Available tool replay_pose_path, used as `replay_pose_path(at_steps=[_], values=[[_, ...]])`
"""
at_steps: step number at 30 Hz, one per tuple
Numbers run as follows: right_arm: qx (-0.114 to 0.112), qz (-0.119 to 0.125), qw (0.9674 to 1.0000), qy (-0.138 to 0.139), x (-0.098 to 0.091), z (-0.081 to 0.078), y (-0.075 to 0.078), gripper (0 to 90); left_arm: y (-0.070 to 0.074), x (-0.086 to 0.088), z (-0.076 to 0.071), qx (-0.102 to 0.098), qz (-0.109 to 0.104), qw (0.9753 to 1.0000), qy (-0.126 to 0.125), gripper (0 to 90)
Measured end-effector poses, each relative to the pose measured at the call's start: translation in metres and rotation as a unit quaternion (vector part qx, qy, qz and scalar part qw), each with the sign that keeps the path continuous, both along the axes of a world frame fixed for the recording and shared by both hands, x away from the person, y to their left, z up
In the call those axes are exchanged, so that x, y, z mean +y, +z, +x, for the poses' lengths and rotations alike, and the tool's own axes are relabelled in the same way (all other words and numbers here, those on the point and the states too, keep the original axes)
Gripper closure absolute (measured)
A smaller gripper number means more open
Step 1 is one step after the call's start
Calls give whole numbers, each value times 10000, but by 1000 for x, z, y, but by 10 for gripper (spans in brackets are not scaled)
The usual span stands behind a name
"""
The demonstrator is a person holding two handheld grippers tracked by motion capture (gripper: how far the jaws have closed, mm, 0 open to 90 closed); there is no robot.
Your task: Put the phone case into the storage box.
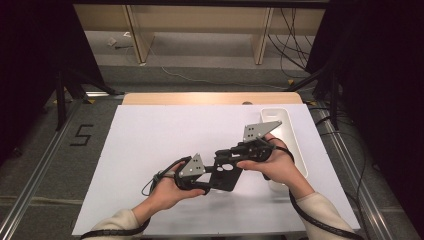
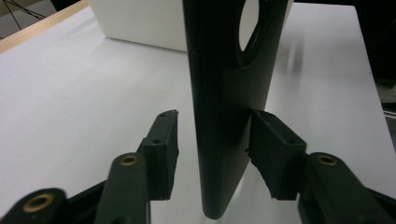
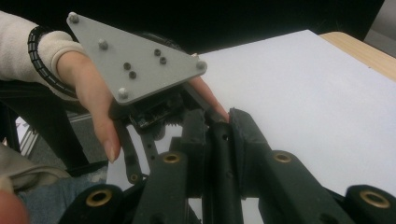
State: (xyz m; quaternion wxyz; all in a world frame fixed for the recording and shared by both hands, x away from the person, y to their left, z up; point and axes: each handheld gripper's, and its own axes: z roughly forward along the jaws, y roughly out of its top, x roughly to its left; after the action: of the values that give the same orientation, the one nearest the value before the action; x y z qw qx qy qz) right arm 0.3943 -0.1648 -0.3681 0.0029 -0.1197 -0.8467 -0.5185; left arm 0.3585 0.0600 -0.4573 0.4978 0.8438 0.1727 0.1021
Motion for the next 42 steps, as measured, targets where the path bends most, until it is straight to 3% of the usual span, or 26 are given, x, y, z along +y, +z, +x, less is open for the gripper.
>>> replay_pose_path(at_steps=[9, 18, 21, 27, 30, 32, 35, 42], values=[[10, 23, 9999, 111, 1, -1, 0, 777, 2, -1, -2, 21, 20, 9998, -214, 656], [26, 104, 9996, 244, 1, -2, 2, 767, 8, 4, -1, 125, 36, 9998, -122, 788], [19, 143, 9996, 255, 1, -2, 3, 756, 10, 4, -2, 173, 31, 9998, -123, 795], [-17, 184, 9996, 206, -3, 0, 3, 610, 12, 5, -2, 160, 6, 9998, -78, 799], [30, 338, 9994, 33, -5, 2, 2, 458, 13, 6, -2, 172, 0, 9999, -4, 800], [71, 422, 9991, -4, -6, 3, 2, 406, 13, 7, -1, 176, -13, 9998, 35, 801], [94, 610, 9979, -181, -8, 4, 2, 347, 14, 9, 0, 197, -48, 9997, 140, 801], [-53, 733, 9960, -517, -13, 3, 3, 235, 15, 13, 1, 208, -102, 9990, 381, 801]])
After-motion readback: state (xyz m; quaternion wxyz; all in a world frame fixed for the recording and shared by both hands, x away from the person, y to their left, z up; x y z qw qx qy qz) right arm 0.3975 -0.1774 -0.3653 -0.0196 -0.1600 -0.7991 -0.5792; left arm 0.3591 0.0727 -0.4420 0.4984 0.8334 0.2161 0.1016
